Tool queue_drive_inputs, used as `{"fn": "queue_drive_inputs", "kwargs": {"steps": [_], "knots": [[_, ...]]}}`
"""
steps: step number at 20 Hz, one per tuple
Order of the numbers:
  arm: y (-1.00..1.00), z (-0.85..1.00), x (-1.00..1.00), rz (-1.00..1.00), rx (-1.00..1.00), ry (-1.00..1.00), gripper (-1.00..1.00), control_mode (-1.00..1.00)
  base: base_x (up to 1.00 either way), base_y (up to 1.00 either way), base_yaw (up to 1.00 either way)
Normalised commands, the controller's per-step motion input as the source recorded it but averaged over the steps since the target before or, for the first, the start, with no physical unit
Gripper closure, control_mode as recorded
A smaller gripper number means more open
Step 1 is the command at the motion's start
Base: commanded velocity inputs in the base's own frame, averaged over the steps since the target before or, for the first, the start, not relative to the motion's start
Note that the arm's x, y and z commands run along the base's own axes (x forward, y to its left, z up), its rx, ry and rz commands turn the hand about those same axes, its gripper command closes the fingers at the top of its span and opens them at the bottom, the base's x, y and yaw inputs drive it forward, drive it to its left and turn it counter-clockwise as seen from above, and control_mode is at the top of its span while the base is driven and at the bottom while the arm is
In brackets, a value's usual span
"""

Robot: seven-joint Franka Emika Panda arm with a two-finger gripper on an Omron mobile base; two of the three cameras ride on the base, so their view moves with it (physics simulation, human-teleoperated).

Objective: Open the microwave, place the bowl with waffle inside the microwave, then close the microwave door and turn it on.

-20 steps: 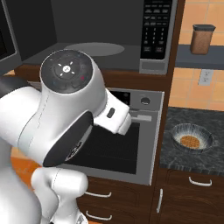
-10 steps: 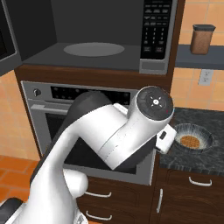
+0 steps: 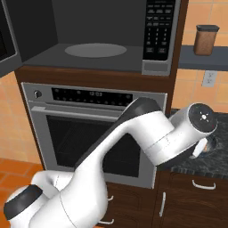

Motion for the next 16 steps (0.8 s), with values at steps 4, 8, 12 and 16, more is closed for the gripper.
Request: {"fn": "queue_drive_inputs", "kwargs": {"steps": [4,8,12,16], "knots": [[-0.8,-0.46,0.5,0.0,0.07,0.22,-1.0,-1.0,0.0,0.0,0.0],[-0.82,-0.63,0.61,0.0,0.13,0.18,-1.0,-1.0,0.0,0.0,0.0],[-0.77,-0.84,0.58,0.0,0.1,0.0,-1.0,-1.0,0.0,0.0,0.0],[-0.72,-0.41,0.72,0.0,0.14,0.0,-1.0,-1.0,0.0,0.0,0.0]]}}
